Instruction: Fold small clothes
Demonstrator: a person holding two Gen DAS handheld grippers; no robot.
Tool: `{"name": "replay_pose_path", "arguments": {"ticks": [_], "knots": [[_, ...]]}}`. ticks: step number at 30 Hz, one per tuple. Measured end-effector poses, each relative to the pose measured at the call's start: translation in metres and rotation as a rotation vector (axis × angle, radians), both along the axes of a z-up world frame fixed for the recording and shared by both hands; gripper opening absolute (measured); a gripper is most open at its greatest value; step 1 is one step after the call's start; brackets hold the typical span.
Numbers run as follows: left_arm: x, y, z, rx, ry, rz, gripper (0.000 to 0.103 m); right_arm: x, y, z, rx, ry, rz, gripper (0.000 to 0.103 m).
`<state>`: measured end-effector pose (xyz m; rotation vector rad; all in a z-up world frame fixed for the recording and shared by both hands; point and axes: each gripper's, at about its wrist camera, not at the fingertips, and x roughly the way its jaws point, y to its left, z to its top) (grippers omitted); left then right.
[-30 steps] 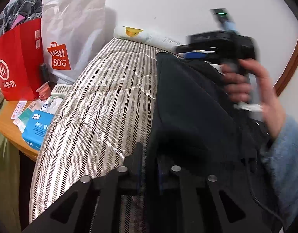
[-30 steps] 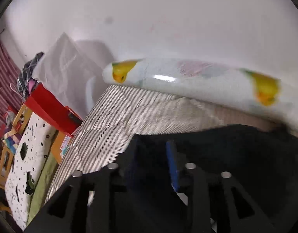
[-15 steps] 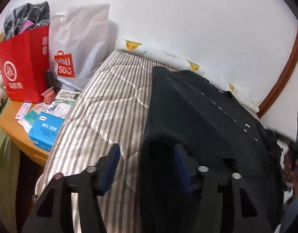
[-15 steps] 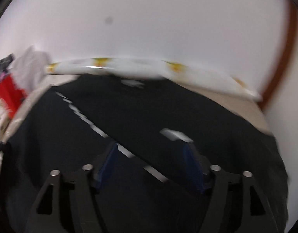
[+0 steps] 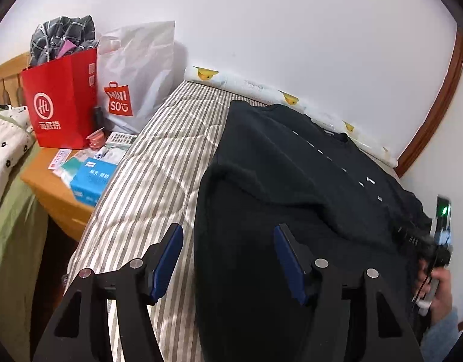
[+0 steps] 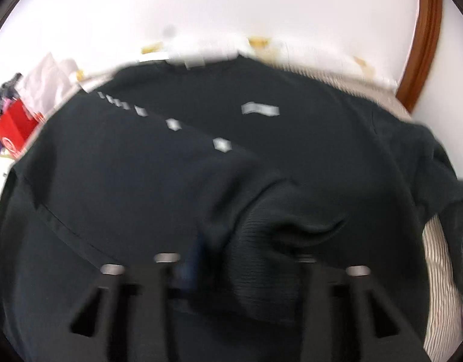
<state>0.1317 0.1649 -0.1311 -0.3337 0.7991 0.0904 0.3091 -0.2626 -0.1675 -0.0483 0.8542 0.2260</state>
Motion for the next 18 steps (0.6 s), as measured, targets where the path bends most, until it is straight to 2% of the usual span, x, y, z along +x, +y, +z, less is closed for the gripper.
{"name": "replay_pose_path", "arguments": {"ticks": [2, 6, 9, 11, 13, 18], "knots": [[-0.006, -0.005, -0.001, 0.022, 0.014, 0.004, 0.061, -0.001, -0.018, 0.015, 0.072, -0.034, -0.02, 0.011], [-0.009, -0.011, -0.006, 0.046, 0.044, 0.012, 0.061, 0.008, -0.034, 0.016, 0.062, -0.049, -0.091, 0.012], [-0.005, -0.017, -0.01, 0.057, 0.072, 0.002, 0.061, 0.011, -0.042, 0.006, 0.089, 0.025, -0.117, 0.026], [-0.003, -0.023, -0.01, 0.076, 0.078, -0.008, 0.061, 0.004, -0.048, 0.004, 0.044, 0.033, -0.14, 0.04], [-0.003, -0.027, -0.008, 0.085, 0.078, -0.013, 0.061, -0.01, -0.056, 0.004, -0.005, 0.012, -0.163, 0.049], [0.0, -0.031, -0.007, 0.102, 0.085, -0.014, 0.062, -0.052, -0.089, 0.004, -0.125, -0.002, -0.182, 0.052]]}}
